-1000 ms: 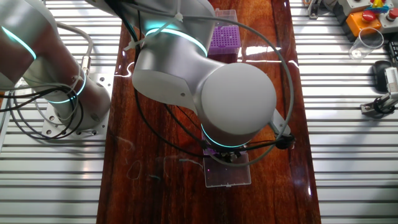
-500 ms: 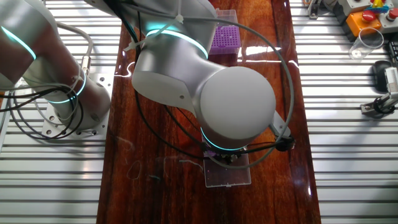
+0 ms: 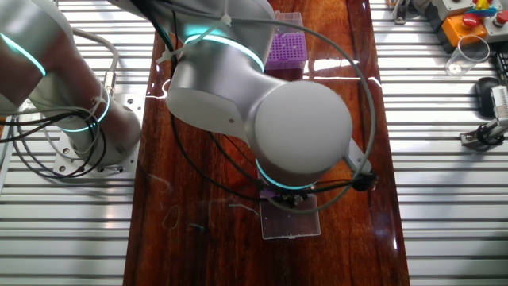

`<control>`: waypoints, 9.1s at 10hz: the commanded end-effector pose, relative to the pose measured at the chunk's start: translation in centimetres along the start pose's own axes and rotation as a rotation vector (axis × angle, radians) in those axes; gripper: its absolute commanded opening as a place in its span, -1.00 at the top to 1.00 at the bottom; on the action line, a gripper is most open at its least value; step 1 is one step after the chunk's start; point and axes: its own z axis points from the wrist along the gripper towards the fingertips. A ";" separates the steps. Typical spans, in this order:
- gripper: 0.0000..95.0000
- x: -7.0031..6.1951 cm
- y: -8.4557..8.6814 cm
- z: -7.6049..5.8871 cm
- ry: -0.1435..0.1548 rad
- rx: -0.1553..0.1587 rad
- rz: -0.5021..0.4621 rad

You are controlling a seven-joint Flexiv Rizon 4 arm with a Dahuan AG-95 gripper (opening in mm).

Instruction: Transfer all small pipette tips from one holder to another

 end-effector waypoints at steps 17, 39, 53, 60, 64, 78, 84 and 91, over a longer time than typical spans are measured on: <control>0.60 -8.2 6.7 -0.6 0.128 -0.025 -0.065; 0.60 -22.2 25.6 3.4 0.093 0.000 0.120; 1.00 -22.1 28.6 6.0 0.060 0.035 0.171; 0.60 -22.0 28.4 6.8 0.049 0.039 0.174; 0.60 -22.0 28.4 7.0 0.048 0.041 0.174; 1.00 -22.0 28.9 4.8 0.064 0.036 0.177; 1.00 -20.4 27.1 1.8 0.078 0.011 0.142; 1.00 -11.3 17.3 -1.3 0.106 -0.011 -0.039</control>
